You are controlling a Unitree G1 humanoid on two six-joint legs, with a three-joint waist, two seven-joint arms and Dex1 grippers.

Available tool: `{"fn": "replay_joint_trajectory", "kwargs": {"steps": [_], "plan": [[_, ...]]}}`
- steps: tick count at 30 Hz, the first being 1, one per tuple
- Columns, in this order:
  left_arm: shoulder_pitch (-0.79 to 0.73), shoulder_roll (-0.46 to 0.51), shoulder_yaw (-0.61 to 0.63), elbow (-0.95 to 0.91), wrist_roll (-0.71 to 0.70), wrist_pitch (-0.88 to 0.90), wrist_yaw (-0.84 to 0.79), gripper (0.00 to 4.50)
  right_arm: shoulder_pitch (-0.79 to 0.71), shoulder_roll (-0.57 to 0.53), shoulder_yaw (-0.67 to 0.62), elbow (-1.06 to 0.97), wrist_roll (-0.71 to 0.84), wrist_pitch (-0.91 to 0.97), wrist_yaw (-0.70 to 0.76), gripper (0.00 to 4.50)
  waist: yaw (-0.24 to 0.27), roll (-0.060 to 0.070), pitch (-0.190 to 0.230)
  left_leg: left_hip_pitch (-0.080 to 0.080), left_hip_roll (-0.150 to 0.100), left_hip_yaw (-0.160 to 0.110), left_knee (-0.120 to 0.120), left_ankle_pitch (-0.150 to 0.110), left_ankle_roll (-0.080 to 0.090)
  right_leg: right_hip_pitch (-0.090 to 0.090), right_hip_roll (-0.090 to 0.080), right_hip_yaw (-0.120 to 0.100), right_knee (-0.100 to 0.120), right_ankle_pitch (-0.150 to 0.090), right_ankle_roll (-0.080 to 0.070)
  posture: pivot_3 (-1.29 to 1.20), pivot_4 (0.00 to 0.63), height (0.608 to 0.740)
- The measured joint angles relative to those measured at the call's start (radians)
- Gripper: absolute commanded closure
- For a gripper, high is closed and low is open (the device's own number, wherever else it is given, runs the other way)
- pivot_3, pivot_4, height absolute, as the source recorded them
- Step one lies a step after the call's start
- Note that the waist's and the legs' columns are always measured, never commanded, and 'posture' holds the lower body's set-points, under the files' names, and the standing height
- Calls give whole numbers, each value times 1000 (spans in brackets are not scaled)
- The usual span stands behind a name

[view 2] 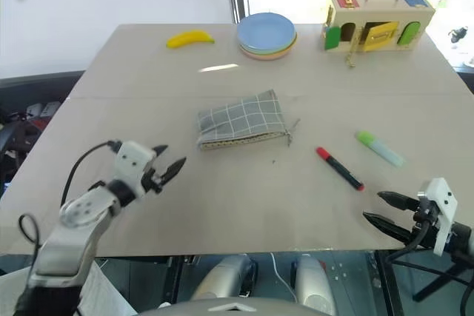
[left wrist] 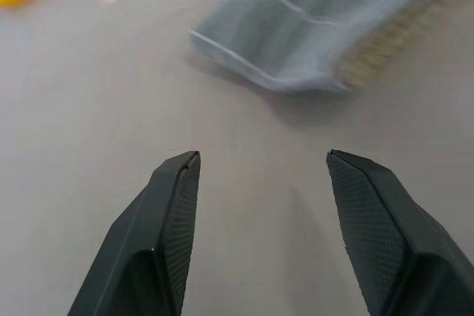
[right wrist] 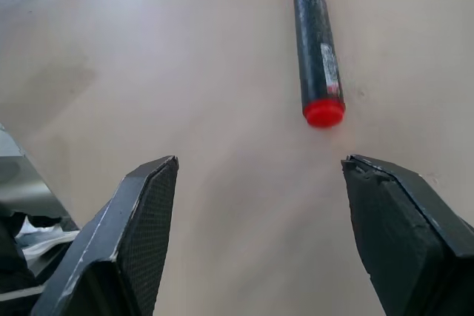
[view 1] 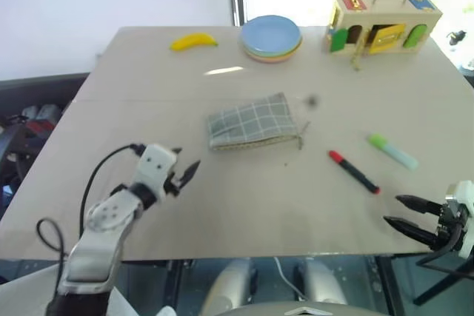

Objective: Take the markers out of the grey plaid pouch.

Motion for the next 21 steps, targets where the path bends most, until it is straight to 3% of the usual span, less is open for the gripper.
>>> {"fn": "replay_joint_trajectory", "kwargs": {"steps": [9,21], "plan": [[208,8,92,-32,-108,-27,-123,1728,-4,-20,-9,199,-18,-159,79,896,1,4,3,13,0,0,-6,-3,1,13,-1,-1,-5,-1,0,0,150,740],[228,0,120,-68,-200,1,-146,1728,-65,-73,-9,283,-21,-216,119,896,1,4,3,13,1,0,-7,-3,1,13,-1,-1,-7,-1,0,0,150,740]]}}
